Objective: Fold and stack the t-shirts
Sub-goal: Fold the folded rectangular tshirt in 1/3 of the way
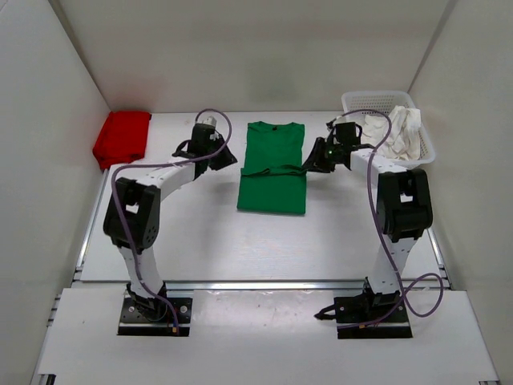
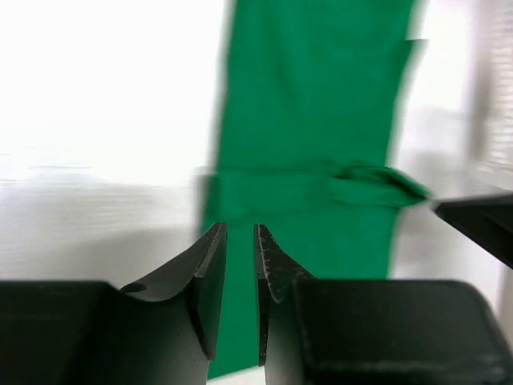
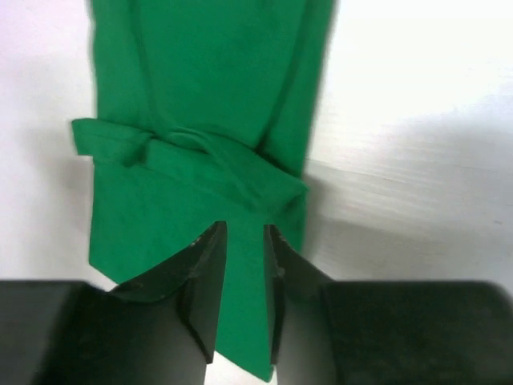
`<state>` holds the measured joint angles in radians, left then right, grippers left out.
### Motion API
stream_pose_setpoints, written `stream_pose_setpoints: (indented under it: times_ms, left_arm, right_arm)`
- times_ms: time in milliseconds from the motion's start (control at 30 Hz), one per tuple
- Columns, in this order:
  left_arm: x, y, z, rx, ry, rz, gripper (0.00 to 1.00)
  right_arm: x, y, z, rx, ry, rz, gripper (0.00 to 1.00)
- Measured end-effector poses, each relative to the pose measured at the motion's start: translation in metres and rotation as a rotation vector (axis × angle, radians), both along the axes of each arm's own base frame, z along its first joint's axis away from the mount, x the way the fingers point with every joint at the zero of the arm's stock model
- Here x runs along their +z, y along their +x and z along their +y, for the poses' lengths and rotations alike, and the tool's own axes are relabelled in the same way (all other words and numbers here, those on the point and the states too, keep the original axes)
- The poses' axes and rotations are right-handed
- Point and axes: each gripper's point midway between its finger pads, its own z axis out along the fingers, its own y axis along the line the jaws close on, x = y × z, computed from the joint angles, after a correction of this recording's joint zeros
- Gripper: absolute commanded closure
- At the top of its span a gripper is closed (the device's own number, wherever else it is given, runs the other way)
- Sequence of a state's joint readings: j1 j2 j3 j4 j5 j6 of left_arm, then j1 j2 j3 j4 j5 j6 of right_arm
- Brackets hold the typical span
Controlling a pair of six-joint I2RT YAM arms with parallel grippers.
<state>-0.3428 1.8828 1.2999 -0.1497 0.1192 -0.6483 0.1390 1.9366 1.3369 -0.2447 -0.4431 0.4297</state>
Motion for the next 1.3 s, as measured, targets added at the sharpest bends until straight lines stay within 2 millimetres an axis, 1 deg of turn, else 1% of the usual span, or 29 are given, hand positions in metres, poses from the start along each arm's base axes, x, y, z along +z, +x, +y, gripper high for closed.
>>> stream_pose_setpoints:
  times_ms: [67, 100, 133, 167, 200, 267, 300, 367, 400, 467, 533, 600, 667, 733, 833, 933, 1000, 1100, 1133, 1200, 1233, 1300]
  left_arm:
    - [0.023, -0.008, -0.015, -0.024, -0.036, -0.064, 0.71]
    - [0.028, -0.015, -0.025, -0.045, -0.051, -0.082, 0.71]
    - [0.029, -0.025, -0.038, -0.073, -0.068, -0.091, 0.73]
    - [0.024, -0.035, -0.050, -0.100, -0.083, -0.086, 0.74]
    - [0.013, -0.047, -0.061, -0.129, -0.093, -0.065, 0.74]
    - [-0.017, -0.072, -0.075, -0.177, -0.095, 0.006, 0.76]
    - [-0.038, -0.085, -0.075, -0.188, -0.083, 0.058, 0.74]
    - [-0.067, -0.104, -0.067, -0.183, -0.058, 0.134, 0.75]
    - [-0.077, -0.112, -0.063, -0.175, -0.054, 0.162, 0.75]
    - [-0.076, -0.112, -0.063, -0.168, -0.077, 0.153, 0.75]
    - [-0.076, -0.112, -0.061, -0.160, -0.088, 0.146, 0.76]
    - [-0.077, -0.112, -0.060, -0.155, -0.100, 0.138, 0.76]
    - [-0.077, -0.113, -0.060, -0.151, -0.111, 0.133, 0.76]
    - [-0.077, -0.115, -0.059, -0.147, -0.121, 0.129, 0.76]
    - [-0.077, -0.120, -0.057, -0.146, -0.129, 0.127, 0.76]
    - [-0.076, -0.127, -0.057, -0.150, -0.133, 0.130, 0.76]
    - [-0.075, -0.133, -0.058, -0.161, -0.137, 0.140, 0.74]
    - [-0.068, -0.139, -0.059, -0.171, -0.146, 0.150, 0.73]
    - [-0.062, -0.141, -0.059, -0.175, -0.150, 0.144, 0.72]
    - [-0.046, -0.140, -0.059, -0.178, -0.164, 0.116, 0.72]
    - [-0.036, -0.140, -0.059, -0.180, -0.177, 0.095, 0.72]
    - [-0.018, -0.138, -0.056, -0.180, -0.202, 0.054, 0.73]
  right_arm:
    - [0.017, 0.002, 0.005, 0.017, -0.025, -0.054, 0.97]
    - [0.025, 0.003, 0.012, 0.038, -0.027, -0.078, 1.00]
    - [0.031, 0.003, 0.021, 0.062, -0.027, -0.097, 0.99]
    - [0.037, 0.004, 0.032, 0.091, -0.024, -0.114, 1.00]
    - [0.040, 0.004, 0.045, 0.126, -0.021, -0.127, 1.00]
    - [0.038, 0.002, 0.071, 0.196, -0.021, -0.137, 1.00]
    - [0.033, 0.001, 0.085, 0.233, -0.022, -0.136, 1.00]
    - [0.014, -0.008, 0.106, 0.292, -0.023, -0.102, 1.00]
    - [0.005, -0.013, 0.114, 0.316, -0.023, -0.080, 1.00]
    - [-0.017, -0.023, 0.128, 0.359, -0.030, -0.026, 1.00]
    - [-0.035, -0.027, 0.135, 0.380, -0.044, 0.016, 1.00]
    - [-0.047, -0.027, 0.136, 0.386, -0.056, 0.042, 1.00]
    - [-0.047, -0.023, 0.136, 0.382, -0.056, 0.047, 1.00]
    - [-0.042, -0.012, 0.135, 0.367, -0.061, 0.026, 0.99]
    - [-0.038, 0.010, 0.127, 0.326, -0.079, -0.011, 1.00]
    - [-0.030, 0.041, 0.120, 0.284, -0.082, -0.056, 1.00]
    - [-0.021, 0.061, 0.115, 0.258, -0.078, -0.090, 1.00]
    - [-0.005, 0.073, 0.104, 0.228, -0.088, -0.127, 1.00]
    - [0.001, 0.072, 0.100, 0.219, -0.097, -0.137, 1.00]
    - [0.013, 0.057, 0.095, 0.216, -0.108, -0.143, 1.00]
    - [0.019, 0.044, 0.094, 0.221, -0.106, -0.151, 1.00]
    - [0.031, 0.006, 0.094, 0.239, -0.082, -0.136, 1.00]
